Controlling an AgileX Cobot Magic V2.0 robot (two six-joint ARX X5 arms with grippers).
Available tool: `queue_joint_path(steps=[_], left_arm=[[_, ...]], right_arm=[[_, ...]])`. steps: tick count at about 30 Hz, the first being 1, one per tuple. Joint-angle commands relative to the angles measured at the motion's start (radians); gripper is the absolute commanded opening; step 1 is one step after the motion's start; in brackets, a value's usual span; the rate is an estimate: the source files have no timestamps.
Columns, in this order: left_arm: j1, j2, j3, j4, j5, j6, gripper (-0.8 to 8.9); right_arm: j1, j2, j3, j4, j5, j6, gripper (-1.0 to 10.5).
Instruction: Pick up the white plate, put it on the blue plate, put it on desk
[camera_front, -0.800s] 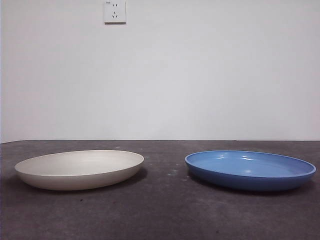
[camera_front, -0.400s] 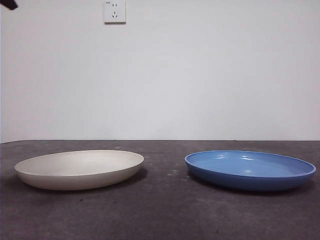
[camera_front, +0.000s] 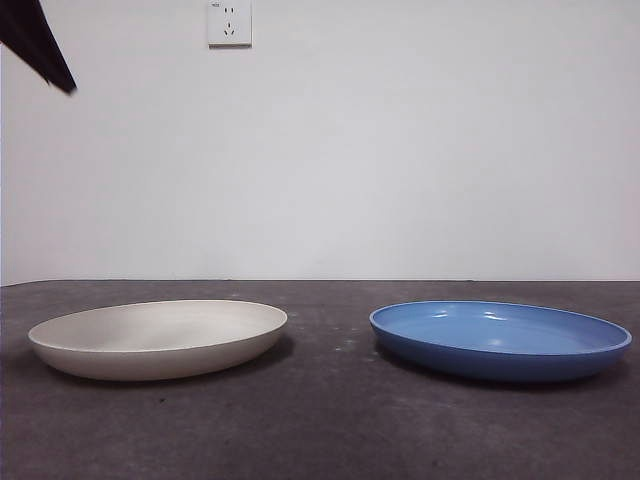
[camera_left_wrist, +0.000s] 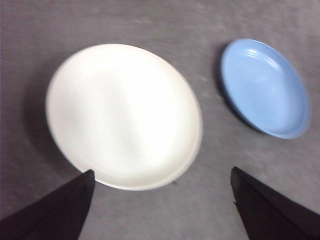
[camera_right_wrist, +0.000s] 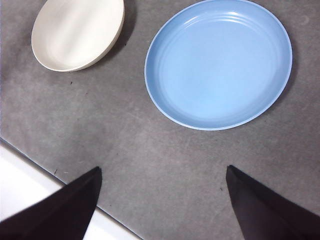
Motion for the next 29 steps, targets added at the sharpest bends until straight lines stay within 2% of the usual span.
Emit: queue_joint_path(steps=[1,11,17,23,29], left_arm=[[-0.002,0.082,0.053,0.013,-0.053,-0.014,4.32],[-0.001,0.423,0.214,0.032,-0.175,0.033,4.32],[0.0,0.58,0.247,0.059,-0.234,0.05,4.32],[0.0,0.69,0.247,0.1,-0.236,0.051,4.26],[0.0,0.751,0.247,0.12,-0.283,0.053,3.93]], right_arm=[[0.003,0.005,0.018,0.01,-0.004,-0.004,4.0],[0.003,0.005,0.018,0.01,-0.004,-0.004,4.0],[0.003,0.005,0.018,0.01,-0.004,-0.004,4.0],[0.003,0.005,0.018,0.011,-0.004,-0.004,4.0],[0.003,0.005,0.018,0.014,-0.004,-0.004,4.0]])
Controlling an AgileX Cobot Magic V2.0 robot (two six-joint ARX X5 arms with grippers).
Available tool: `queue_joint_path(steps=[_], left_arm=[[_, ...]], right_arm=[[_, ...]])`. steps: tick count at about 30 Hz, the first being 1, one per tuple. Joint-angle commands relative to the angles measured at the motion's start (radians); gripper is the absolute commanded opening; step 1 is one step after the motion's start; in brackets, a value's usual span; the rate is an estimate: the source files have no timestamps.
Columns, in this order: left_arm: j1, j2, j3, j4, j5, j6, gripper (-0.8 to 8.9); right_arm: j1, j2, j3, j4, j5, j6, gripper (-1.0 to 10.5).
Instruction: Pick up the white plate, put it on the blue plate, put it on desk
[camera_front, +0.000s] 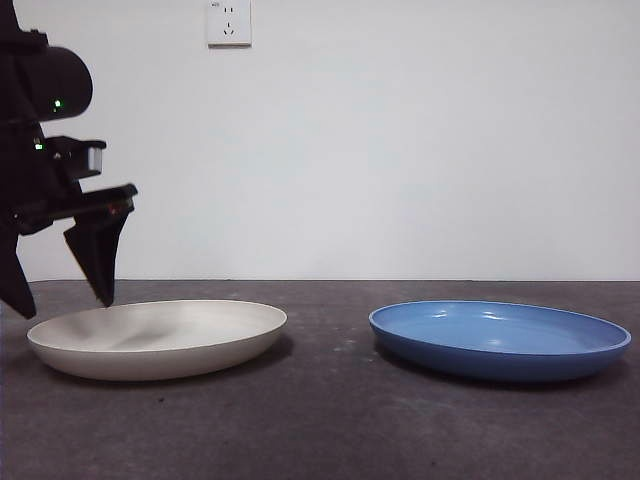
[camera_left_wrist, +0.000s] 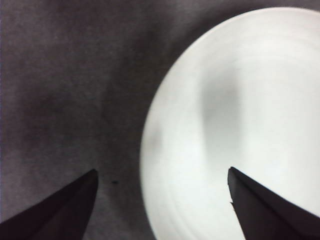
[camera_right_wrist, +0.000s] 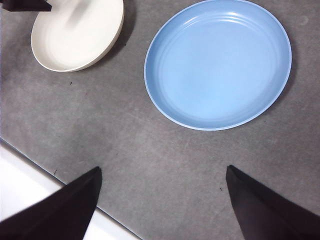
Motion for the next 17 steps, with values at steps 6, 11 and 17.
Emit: queue_joint_path(steps=[6,11,17], left_arm=[[-0.002,0.063,0.024,0.014,-0.018,0.019,3.71],[-0.002,0.076,0.024,0.015,-0.018,0.017,3.25],[-0.002,0.076,0.024,-0.002,-0.019,0.016,1.38]], right_arm=[[0.003,0.005,0.018,0.016,-0.003,-0.004,4.0],[0.003,0.005,0.018,0.016,-0.003,-0.004,4.0],[0.003,0.005,0.018,0.016,-0.003,-0.004,4.0]])
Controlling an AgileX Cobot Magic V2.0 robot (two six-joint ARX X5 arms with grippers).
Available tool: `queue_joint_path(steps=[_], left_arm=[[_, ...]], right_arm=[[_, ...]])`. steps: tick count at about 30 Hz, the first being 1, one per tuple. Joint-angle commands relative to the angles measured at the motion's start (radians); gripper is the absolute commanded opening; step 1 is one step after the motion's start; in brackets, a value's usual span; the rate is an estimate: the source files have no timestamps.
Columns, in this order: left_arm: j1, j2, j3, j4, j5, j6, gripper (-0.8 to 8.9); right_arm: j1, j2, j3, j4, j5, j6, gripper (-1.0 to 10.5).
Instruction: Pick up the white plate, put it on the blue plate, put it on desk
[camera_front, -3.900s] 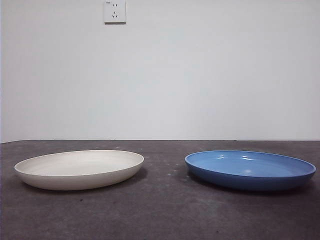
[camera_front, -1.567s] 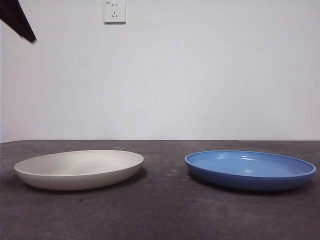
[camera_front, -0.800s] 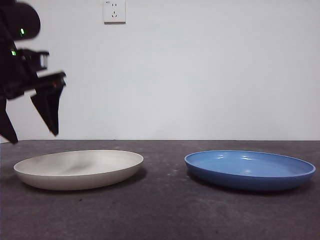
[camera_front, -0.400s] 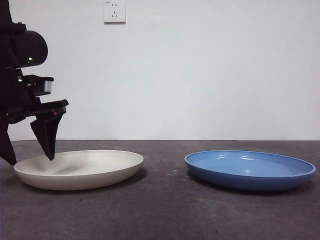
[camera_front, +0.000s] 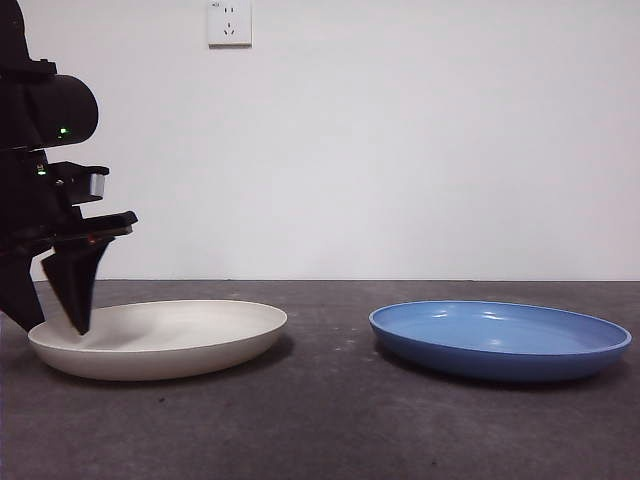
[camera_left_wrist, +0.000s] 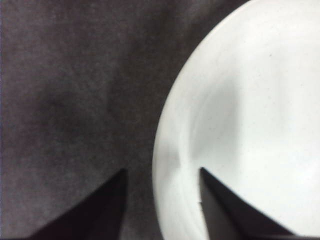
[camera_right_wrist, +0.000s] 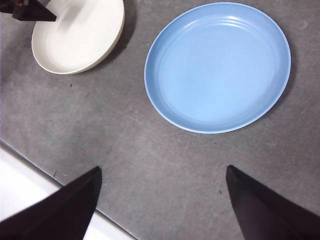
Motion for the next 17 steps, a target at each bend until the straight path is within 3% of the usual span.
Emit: queue_joint_path(steps=[1,7,17], left_arm=[[-0.002,0.019,0.022,-0.006,-0.004,0.008,1.17],[-0.002,0.019,0.022,-0.009,-0.004,0.005,0.13],[0.0,0.012,0.023,0.017,-0.004,-0.024,0.14]], right_arm=[[0.003,0.005,0.018,0.007,-0.004,-0.004,4.0],[0.003,0.005,0.018,0.008,-0.003,-0.005,4.0],[0.003,0.005,0.018,0.008,-0.003,-0.005,4.0]])
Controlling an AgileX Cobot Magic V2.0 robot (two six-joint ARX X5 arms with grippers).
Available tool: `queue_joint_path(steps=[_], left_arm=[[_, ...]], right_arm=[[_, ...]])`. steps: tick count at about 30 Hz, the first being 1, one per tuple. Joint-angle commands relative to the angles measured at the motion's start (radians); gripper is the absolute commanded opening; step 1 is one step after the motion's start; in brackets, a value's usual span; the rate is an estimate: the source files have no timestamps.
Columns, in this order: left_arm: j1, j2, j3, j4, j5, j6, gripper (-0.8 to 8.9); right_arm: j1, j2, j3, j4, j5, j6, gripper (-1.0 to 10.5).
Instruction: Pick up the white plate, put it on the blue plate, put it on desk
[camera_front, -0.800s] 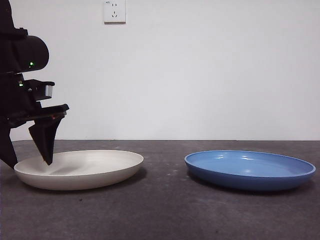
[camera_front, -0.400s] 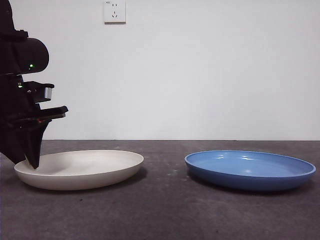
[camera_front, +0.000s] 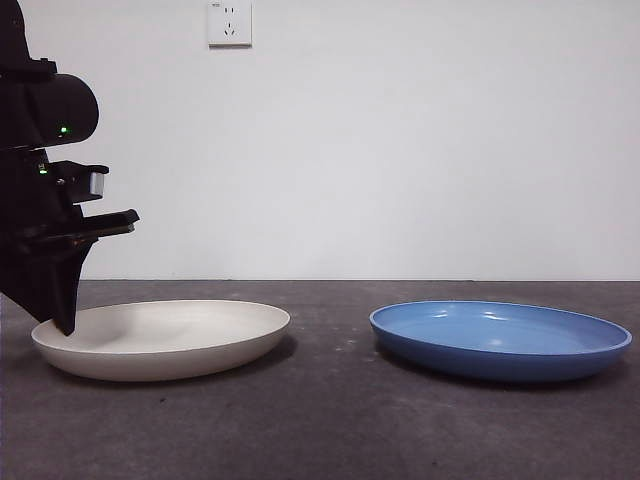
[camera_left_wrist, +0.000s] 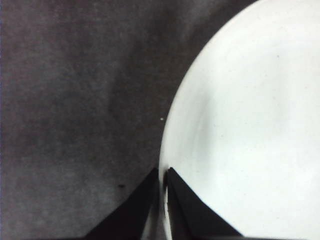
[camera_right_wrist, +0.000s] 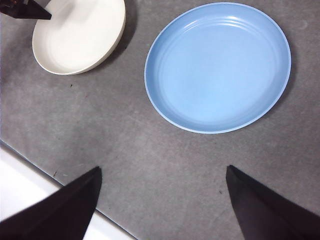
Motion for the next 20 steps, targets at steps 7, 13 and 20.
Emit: queue_joint_path(steps=[7,13,20], left_arm=[[-0.003,-0.059,0.043,-0.012,0.005,-0.022,0.14],[-0.034,-0.149,0.116,-0.071,0.05,-0.025,0.14],[-0.163,-0.168,0.181,-0.049,0.055,-0.05,0.14]], right_arm=[[0.003,0.005,0.018,0.008,-0.003,-0.005,4.0],[0.003,0.005,0.018,0.011,-0.003,-0.004,4.0],[0.003,0.004,0.018,0.01,-0.004,-0.003,4.0]])
